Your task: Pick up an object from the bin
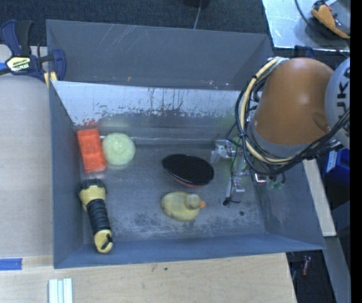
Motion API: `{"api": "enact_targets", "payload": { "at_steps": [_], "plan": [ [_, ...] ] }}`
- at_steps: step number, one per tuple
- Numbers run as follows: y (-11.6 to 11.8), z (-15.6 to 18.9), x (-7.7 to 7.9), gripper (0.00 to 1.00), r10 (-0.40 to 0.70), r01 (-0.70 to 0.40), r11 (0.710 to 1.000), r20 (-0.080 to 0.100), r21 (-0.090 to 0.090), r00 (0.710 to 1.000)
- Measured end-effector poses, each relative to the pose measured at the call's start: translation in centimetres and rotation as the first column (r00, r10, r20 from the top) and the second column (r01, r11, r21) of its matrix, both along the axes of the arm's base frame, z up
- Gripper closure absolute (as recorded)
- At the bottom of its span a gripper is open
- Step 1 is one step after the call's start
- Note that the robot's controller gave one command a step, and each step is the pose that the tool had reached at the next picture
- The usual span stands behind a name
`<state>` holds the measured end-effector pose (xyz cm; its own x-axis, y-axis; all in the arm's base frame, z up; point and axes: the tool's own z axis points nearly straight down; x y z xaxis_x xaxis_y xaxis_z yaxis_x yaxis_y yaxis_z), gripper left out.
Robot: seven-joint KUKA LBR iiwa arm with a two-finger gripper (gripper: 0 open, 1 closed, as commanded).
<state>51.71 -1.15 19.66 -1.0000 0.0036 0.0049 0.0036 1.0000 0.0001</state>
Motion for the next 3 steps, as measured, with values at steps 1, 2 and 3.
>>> {"api": "enact_targets", "payload": {
  "at_steps": [1,2,3],
  "plan": [
    [0.0,0.4,0.2,0.00,0.001,-0.001,1.000,0.008,0.000,1.000],
    [3.1,-12.5,10.5,0.00,0.202,-0.202,0.979,0.015,-0.002,0.979],
    [4.8,-4.7,10.2,0.00,0.233,-0.233,0.973,0.017,-0.003,0.972]
  ]
}}
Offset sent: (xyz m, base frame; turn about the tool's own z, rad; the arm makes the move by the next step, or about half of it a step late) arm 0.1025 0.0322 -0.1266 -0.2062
